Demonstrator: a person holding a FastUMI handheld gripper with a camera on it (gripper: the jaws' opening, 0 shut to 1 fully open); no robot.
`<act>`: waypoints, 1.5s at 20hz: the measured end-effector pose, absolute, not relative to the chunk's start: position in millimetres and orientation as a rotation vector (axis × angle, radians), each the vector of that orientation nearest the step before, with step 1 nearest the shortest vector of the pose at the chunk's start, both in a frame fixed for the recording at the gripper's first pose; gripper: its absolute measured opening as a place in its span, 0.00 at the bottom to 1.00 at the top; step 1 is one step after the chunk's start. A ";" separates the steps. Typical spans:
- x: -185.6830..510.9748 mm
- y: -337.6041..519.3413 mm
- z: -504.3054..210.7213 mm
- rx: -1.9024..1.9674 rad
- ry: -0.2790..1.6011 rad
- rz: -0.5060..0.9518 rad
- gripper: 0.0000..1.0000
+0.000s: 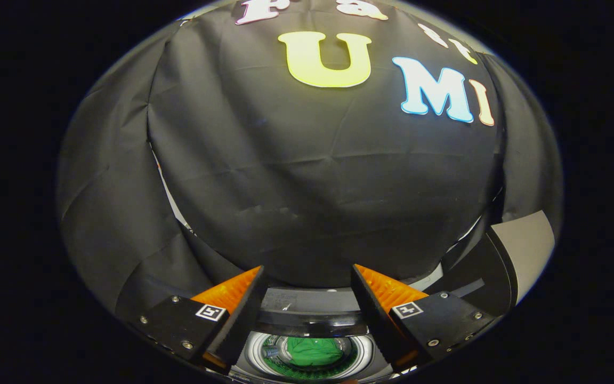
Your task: Put the clothes into the washing machine and then close the washing machine lid.
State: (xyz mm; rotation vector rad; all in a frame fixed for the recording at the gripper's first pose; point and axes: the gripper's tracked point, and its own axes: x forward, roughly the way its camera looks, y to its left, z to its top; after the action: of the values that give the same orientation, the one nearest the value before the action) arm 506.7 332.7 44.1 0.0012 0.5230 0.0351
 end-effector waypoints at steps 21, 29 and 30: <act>407.3 335.6 0.4 0.017 0.507 0.095 0.96; 361.3 329.3 -45.1 0.009 0.548 0.126 0.96; 356.9 329.8 -50.5 0.004 0.550 0.131 0.96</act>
State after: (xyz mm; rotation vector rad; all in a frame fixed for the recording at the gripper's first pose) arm 356.9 329.8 -50.5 0.0035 0.5504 0.1312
